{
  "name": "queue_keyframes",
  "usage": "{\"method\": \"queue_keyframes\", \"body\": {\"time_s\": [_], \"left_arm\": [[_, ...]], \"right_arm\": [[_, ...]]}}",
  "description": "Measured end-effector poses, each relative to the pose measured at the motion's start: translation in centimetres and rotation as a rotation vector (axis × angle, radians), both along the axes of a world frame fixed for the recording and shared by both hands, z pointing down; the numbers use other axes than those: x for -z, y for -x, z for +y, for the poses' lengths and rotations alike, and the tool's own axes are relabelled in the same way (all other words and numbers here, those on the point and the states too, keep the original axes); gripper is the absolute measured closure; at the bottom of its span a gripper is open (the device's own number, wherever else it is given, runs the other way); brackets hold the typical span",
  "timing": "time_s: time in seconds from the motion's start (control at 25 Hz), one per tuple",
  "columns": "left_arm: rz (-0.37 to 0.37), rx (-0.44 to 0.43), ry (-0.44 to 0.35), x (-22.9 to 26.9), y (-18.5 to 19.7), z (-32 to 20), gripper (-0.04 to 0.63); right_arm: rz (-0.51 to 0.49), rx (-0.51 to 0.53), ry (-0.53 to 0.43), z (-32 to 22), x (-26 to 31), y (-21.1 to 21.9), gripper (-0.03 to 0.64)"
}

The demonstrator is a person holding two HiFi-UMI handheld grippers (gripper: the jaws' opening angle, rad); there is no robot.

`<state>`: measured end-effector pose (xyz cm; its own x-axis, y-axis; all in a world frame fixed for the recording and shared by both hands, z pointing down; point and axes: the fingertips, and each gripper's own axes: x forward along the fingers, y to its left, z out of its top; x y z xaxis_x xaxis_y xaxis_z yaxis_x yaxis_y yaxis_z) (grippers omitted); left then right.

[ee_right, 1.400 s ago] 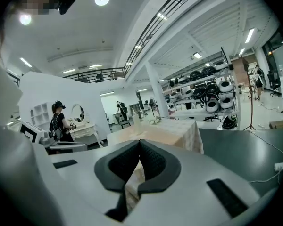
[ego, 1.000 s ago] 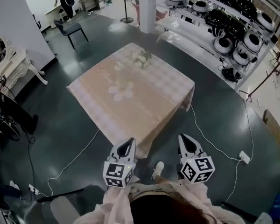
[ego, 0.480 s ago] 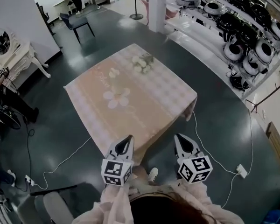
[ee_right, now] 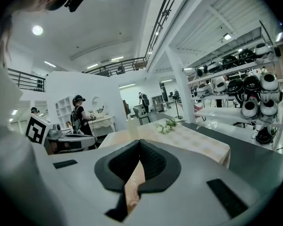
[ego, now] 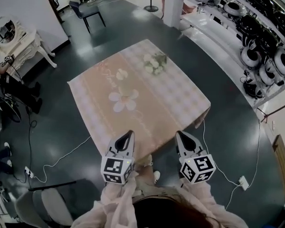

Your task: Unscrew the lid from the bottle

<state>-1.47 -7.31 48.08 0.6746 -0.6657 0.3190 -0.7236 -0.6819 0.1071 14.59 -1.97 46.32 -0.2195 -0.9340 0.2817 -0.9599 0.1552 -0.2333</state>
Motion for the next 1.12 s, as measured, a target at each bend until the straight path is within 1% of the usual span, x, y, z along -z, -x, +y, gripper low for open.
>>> {"method": "queue_keyframes", "body": {"time_s": [0.36,0.52,0.56,0.68,0.88,1.04,1.12], "left_arm": [[0.032,0.053,0.016,-0.2,-0.1,-9.9,0.566],[0.059,0.092,0.021,-0.6,-0.1,-14.5,0.562],[0.064,0.098,0.026,-0.9,-0.1,-15.5,0.549],[0.065,0.106,0.037,-2.3,-0.2,-18.4,0.417],[0.04,0.135,0.026,-5.0,0.2,-22.2,0.342],[-0.002,0.155,-0.043,-7.2,0.1,-24.9,0.274],[-0.018,0.164,-0.057,-8.2,-0.2,-26.1,0.246]], "right_arm": [[0.015,0.048,0.024,-9.2,-0.4,0.5,0.604],[0.012,0.061,0.053,-12.8,-1.4,0.9,0.604],[0.013,0.064,0.063,-13.6,-1.7,1.0,0.604],[0.021,0.075,0.09,-16.0,-2.9,1.4,0.604],[0.032,0.089,0.113,-19.3,-4.4,1.9,0.604],[0.042,0.11,0.129,-21.2,-5.7,2.2,0.604],[0.049,0.123,0.144,-21.8,-6.4,2.1,0.604]]}}
